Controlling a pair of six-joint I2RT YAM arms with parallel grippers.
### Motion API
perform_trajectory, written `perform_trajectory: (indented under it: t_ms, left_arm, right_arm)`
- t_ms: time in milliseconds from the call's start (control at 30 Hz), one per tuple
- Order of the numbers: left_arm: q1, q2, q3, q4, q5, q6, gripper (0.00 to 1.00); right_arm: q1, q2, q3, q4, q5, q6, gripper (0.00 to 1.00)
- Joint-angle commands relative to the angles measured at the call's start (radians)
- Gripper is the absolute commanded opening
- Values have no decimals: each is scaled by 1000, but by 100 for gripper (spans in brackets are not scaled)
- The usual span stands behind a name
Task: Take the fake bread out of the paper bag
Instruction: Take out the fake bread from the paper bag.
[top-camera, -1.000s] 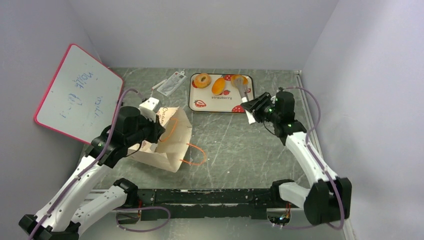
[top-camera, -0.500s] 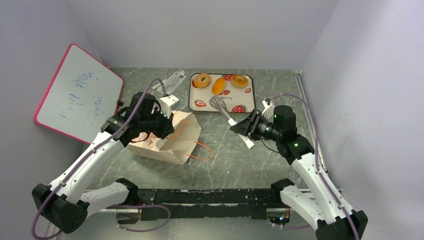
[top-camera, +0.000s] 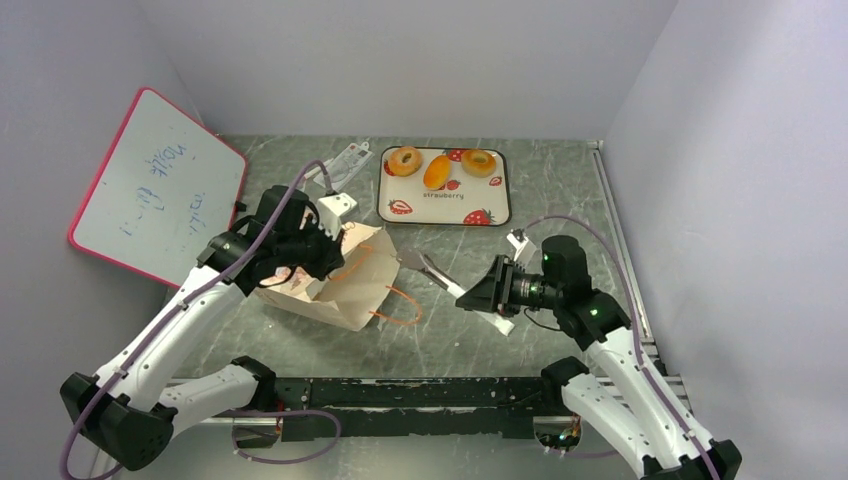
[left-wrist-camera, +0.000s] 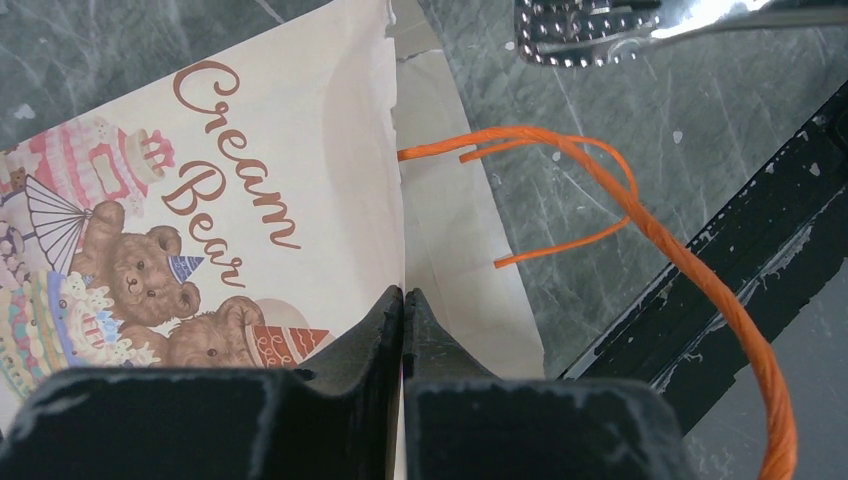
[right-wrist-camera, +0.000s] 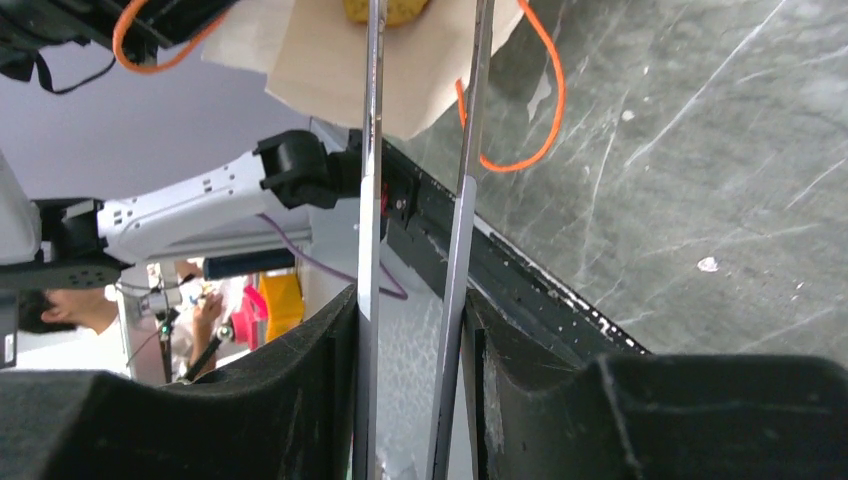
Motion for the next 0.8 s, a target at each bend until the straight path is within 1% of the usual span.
perform_trajectory:
  t_ms: [0,233,333,400,500,600,767]
  left_arm:
    - [7,-29,-14,16,-28,24,7]
    - [8,-39,-27,51,-30,6,7]
    - [8,-28,-17,55,-30,0,7]
    - [8,-24,-8,60,-26,-2,7]
    - [8,-13,5,58,-15,-3,7]
    - [7,-8,16,53,-3,-5,7]
    - [7,-28,26,40,11,-17,7]
  right_arm:
    - [23,-28,-18,10,-95,-10,40]
    - [98,-39,-77,98,-93,61,40]
    - [174,-16,-103,182,-56,114,40]
    - [227,9,-124,276,-23,156,40]
    - [327,65,-149,407,49,217,40]
    - [426,151,-124,469,170,226,40]
    - [447,279,-123,610,258,273,40]
